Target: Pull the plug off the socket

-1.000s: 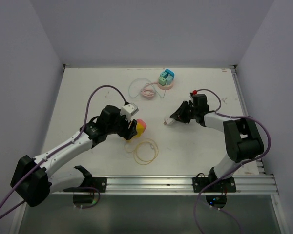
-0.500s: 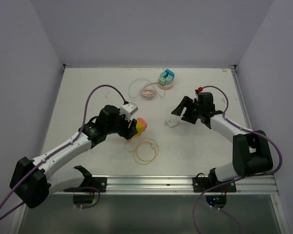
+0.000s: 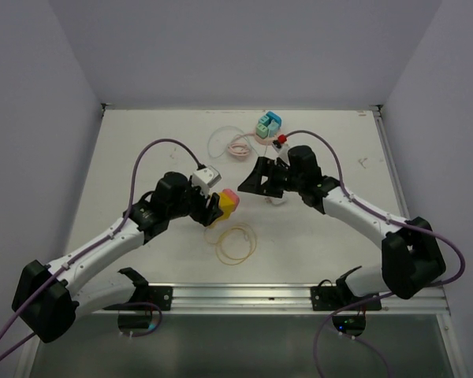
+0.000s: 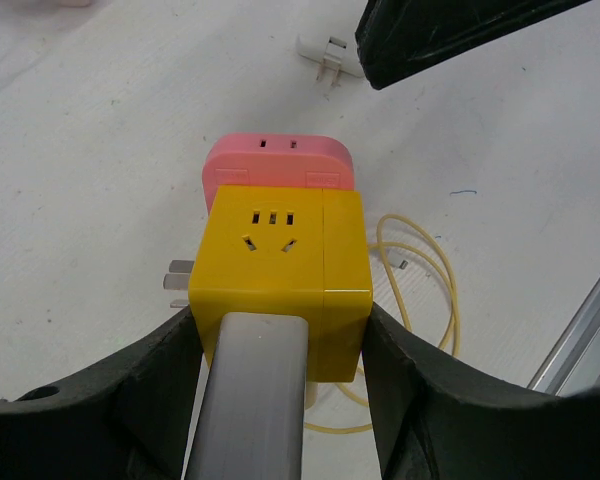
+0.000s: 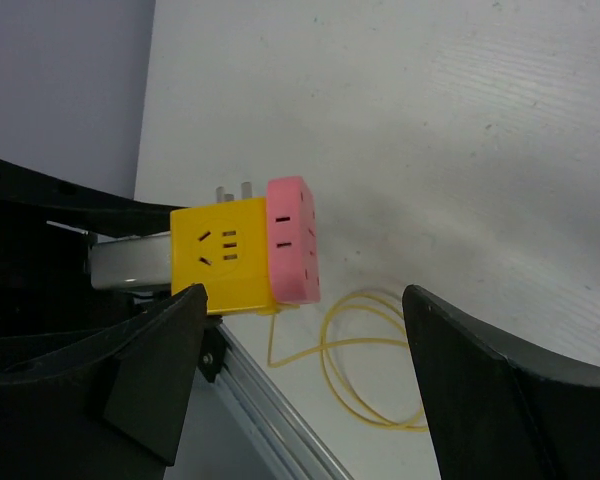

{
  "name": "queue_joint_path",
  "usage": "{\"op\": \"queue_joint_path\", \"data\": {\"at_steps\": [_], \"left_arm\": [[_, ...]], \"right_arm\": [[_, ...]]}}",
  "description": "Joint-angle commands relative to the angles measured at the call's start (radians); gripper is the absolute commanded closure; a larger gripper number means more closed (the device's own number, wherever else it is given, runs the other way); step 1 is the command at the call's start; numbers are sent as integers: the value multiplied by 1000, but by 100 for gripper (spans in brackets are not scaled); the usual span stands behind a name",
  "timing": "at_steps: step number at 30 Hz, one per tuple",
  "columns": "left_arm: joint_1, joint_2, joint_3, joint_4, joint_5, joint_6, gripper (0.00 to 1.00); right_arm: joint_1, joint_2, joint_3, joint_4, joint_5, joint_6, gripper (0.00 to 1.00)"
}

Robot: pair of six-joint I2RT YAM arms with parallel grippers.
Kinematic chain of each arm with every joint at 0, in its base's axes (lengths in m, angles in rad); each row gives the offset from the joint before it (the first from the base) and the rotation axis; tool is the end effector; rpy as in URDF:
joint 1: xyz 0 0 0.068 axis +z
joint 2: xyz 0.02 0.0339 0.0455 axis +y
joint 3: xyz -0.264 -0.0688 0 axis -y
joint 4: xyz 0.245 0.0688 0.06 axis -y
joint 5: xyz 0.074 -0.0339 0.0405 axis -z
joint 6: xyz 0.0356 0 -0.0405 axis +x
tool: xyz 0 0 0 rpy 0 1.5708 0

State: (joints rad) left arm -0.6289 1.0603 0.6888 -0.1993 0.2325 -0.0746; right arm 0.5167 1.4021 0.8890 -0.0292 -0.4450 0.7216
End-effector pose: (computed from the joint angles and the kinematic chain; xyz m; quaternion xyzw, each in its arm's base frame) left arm 0.1832 -0.1434 0.2521 0.2920 0.8232 -0.2596 0.4120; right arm 0.2615 0.1662 0.2510 -0.0211 0.8558 0.4349 0.2792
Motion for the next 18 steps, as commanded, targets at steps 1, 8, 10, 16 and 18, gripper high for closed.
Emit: {"op": "queue_joint_path", "data": {"at_steps": [1,8,10,16,18], "left_arm": [[1,-49,12,130,33,13,100],[1,-68,5,144,47,15,100],[1,-77,2,147,48,15,100],[1,-105,-5,158,44,16,100],[1,-118,-8,164,37,15,100]], "right_arm": [[29,4,57,55,-31,32,17],[77,63,80,41,-3,27,18],[83,75,85,41,2,26,20],[80,112,73,32,35,9,21],[78,118,64,9,48,4,22]]}}
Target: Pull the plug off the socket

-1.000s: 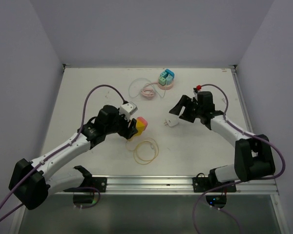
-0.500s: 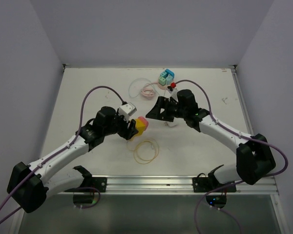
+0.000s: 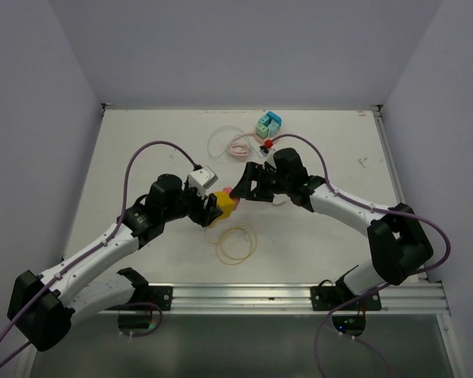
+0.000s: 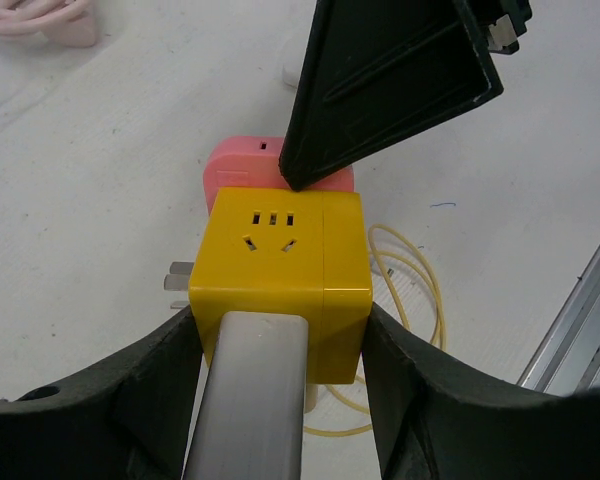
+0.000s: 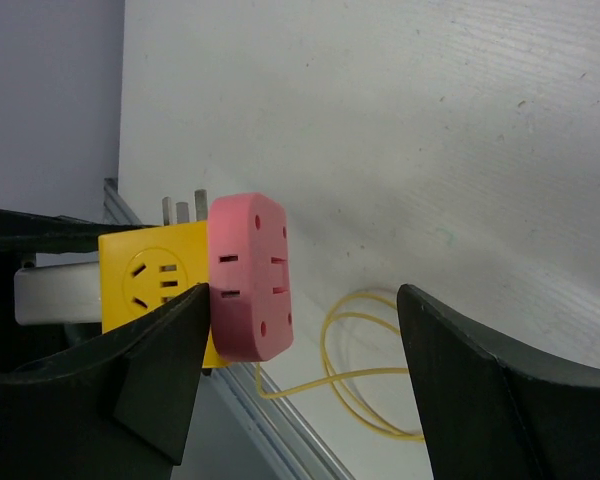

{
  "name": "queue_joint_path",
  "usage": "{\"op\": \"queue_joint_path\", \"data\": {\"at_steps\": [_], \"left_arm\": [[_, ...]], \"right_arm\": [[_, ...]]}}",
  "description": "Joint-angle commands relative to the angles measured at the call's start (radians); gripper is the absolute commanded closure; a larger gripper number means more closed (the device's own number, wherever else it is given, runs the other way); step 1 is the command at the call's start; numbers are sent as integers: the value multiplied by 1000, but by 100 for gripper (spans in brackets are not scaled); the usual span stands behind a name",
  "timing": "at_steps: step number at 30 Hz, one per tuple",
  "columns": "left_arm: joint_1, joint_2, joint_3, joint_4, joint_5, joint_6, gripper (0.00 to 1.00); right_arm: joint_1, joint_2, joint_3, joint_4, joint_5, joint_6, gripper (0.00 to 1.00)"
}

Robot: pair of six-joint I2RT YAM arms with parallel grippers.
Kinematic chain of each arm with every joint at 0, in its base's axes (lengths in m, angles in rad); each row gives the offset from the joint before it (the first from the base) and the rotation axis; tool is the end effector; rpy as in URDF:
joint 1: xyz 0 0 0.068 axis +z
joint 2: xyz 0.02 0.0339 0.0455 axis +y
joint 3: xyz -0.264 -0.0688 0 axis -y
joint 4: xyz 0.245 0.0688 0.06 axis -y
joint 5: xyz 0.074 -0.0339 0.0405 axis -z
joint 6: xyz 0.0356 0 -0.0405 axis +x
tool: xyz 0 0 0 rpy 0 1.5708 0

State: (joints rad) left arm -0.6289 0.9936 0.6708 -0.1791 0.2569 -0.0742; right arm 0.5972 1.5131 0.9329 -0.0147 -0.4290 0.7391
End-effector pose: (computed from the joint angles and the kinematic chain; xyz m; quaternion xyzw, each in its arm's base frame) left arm 0.1745 -0.1381 0.2617 0.2964 0.8030 -0.2774 0.4363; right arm 0.2651 0.1982 0.2333 -0.0384 0.8680 0.4314 0.2431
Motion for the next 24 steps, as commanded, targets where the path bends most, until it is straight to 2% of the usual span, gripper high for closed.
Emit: {"op": "queue_joint_path", "data": {"at_steps": [1,17,24], "left_arm": [[1,-56,7,144,10,16,100],[1,-161,-28,208,-37,8,100],[1,-161,-31,213,-38,5,100]], "right_arm": [[-2,9,12,-7,35,-15,22],[-27,58,-39,-4,36,-21,25],[-27,38,-46,4,9,-9,25]]}}
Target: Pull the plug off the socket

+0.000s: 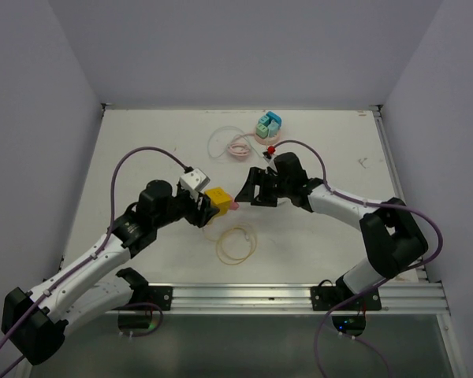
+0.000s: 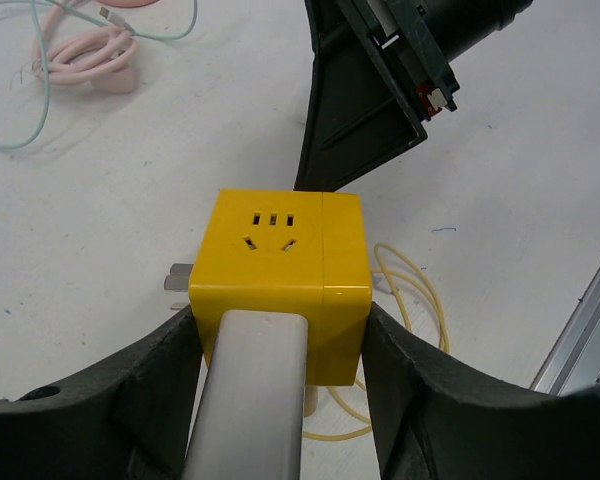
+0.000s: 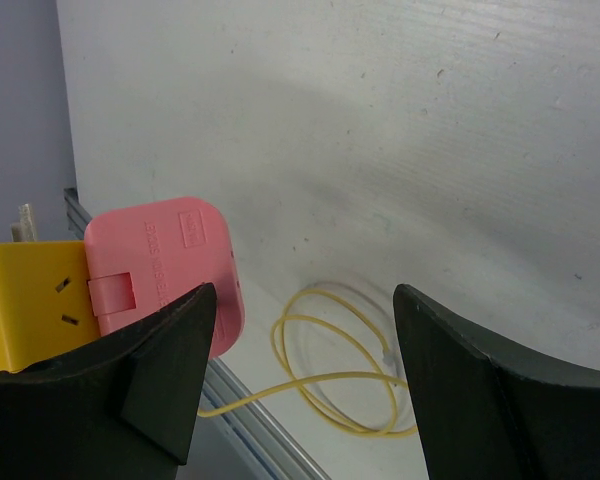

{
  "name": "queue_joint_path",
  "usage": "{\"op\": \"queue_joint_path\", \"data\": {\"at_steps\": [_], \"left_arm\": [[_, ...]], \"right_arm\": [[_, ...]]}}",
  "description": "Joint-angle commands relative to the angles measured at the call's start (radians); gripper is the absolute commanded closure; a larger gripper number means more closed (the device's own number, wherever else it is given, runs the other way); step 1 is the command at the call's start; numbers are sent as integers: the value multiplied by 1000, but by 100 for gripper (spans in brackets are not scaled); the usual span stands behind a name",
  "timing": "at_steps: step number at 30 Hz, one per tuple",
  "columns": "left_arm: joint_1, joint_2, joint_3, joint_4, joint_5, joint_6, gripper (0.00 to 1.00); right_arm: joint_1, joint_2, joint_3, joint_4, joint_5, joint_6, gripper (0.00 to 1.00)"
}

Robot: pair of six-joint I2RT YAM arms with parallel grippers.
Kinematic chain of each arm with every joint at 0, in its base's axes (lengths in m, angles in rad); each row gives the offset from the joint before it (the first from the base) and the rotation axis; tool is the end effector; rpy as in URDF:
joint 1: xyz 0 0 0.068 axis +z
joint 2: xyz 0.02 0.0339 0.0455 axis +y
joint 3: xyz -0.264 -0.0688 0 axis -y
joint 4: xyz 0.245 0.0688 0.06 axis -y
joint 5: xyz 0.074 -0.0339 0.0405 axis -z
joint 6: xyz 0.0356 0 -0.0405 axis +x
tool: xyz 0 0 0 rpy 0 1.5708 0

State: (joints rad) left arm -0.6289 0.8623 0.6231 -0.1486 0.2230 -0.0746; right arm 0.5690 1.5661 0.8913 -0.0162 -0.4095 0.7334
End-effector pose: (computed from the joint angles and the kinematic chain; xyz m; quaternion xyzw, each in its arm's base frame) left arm 0.1580 -0.1247 0.2731 0.2854 0.7765 -0.2776 0.4884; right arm 0.2701 0.1896 0.2033 -0.0136 0.8900 0.3990 0.2201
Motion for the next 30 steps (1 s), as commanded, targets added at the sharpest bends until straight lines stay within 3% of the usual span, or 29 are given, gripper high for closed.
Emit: {"op": "queue_joint_path", "data": {"at_steps": [1,15,30], "left_arm": [[1,-29,15,184,-4,9,100],[1,-31,10,204,-28,-13,100],[1,-37,-10,314,-17,-94,100]], "right_arm": [[-1,-24,-5,7,-11,0,25],[-15,-182,-64,70,5,63,25],[0,-258,-232,389,101,513,24]]}}
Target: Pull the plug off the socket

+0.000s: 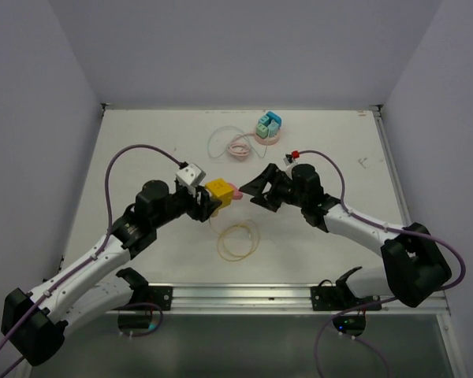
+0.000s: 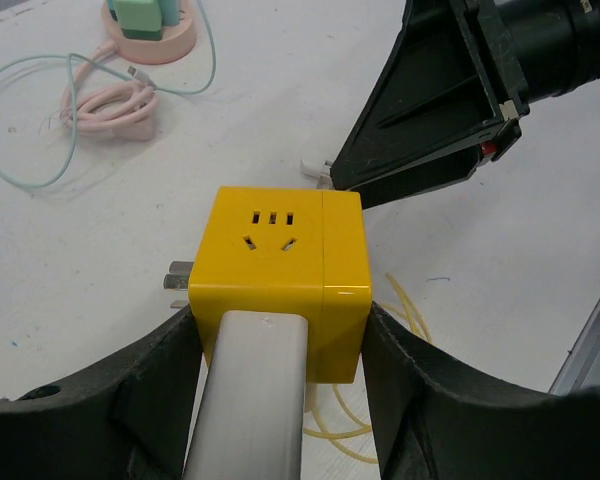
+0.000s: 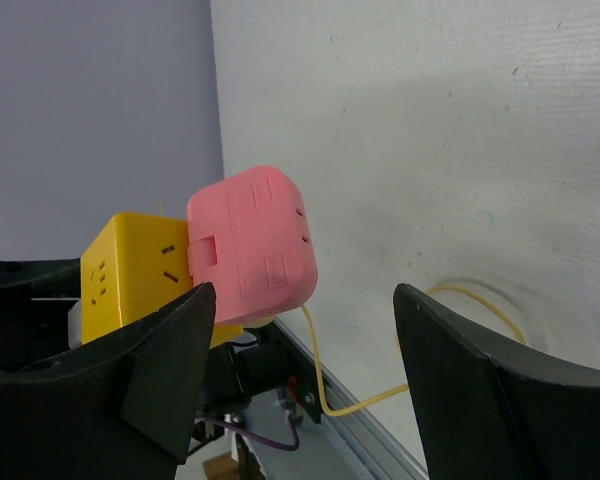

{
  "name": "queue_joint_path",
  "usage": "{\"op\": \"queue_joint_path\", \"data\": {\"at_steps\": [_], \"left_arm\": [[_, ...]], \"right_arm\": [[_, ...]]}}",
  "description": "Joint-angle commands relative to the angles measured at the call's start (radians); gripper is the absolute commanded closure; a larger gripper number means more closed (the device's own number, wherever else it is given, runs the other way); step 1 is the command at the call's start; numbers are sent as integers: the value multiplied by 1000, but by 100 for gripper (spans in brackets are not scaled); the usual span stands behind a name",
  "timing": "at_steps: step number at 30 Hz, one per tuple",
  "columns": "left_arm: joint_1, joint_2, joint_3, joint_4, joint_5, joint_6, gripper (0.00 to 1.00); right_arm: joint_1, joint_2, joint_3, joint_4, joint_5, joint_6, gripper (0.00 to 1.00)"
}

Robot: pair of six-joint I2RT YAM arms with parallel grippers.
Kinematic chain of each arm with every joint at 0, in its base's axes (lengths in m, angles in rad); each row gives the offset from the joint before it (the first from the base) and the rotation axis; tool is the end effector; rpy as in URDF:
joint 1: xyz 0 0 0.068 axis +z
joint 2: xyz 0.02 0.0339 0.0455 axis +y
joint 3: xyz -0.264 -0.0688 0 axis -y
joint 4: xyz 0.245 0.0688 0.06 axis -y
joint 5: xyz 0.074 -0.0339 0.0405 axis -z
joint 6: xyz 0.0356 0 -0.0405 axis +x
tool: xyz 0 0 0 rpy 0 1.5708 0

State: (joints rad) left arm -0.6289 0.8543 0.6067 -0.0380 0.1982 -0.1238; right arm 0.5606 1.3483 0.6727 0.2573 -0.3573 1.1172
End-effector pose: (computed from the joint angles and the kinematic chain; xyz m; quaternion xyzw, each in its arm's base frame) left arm 0.1603 -0.1253 0.2800 0.2565 0.7565 -0.2928 0.5255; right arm 0.2378 0.1640 0.2210 0.1336 0.8200 0.4985 0.2475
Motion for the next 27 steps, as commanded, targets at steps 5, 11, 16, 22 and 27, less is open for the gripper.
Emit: {"op": "queue_joint_path", "data": {"at_steps": [5,11,16,22,27], "left_arm": [[1,-17,11,263,6,-79,100],[0,11,13,329,1,-108,100],[-2,12,15,368,12,-137,100],[-9,5,-2,345,47,-140,100],[-15,-15,-18,336,55,-146,100]], "right_arm": [[22,-43,-13,134,98,216,24],[36,-32,1,132,113,297,25],[41,-29,-15,154,132,335,28],[42,-29,4,160,127,329,40],[42,-32,1,168,124,325,50]]}}
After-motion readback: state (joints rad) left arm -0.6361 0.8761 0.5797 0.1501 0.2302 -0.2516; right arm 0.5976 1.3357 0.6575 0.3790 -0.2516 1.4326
